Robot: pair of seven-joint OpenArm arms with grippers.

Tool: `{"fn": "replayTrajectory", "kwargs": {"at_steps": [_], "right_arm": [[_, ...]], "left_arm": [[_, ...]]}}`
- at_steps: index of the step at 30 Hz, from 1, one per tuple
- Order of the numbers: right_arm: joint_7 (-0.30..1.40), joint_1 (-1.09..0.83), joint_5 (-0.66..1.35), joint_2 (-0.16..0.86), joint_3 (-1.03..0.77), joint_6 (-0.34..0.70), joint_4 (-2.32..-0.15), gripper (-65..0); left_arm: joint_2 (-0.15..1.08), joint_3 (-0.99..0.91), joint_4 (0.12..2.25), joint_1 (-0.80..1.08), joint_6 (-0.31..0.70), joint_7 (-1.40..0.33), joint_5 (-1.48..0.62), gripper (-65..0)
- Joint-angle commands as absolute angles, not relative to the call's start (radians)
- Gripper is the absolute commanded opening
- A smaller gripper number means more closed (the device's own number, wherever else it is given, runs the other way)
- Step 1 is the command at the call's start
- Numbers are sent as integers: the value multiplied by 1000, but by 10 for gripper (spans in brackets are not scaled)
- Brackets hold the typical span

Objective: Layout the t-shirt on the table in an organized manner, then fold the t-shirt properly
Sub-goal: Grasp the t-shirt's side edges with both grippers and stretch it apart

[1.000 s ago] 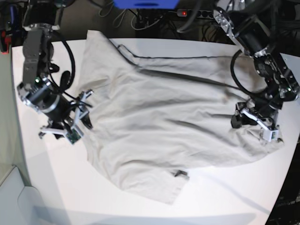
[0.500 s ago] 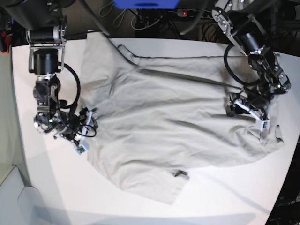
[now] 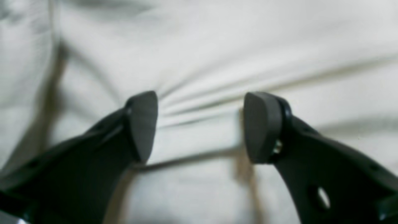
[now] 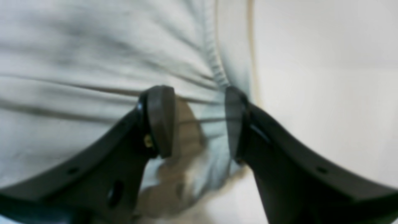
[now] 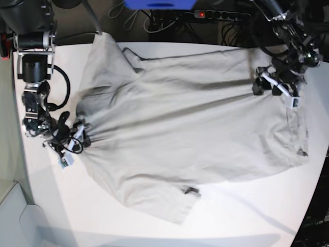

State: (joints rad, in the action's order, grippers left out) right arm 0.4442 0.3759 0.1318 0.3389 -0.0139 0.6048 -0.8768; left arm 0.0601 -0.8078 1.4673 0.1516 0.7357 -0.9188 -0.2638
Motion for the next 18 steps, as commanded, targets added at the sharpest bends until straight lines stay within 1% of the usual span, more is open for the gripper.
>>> {"fn": "replayTrajectory", "kwargs": {"at_steps": [1, 4, 8, 11, 14, 18], "right_arm": [[506, 381, 84, 360, -18, 575, -889, -381], [507, 320, 85, 375, -53, 590, -1033, -381], [507, 228, 79, 354, -139, 590, -1296, -377], [507, 189, 79, 338, -170, 591, -1420, -377], [535, 124, 85, 329, -168, 593, -1535, -377], [570, 102, 82, 268, -139, 595, -1569, -377]], "left_arm": [[58, -832, 1511, 194, 698, -1066, -186, -219], [56, -903, 1685, 236, 698, -1133, -317, -219], [62, -1001, 1868, 252, 698, -1208, -453, -219], [62, -1044, 1891, 248, 698, -1222, -467, -219], [59, -1052, 1863, 255, 698, -1211, -464, -219], [47, -1046, 1799, 223, 698, -1211, -463, -219]]}}
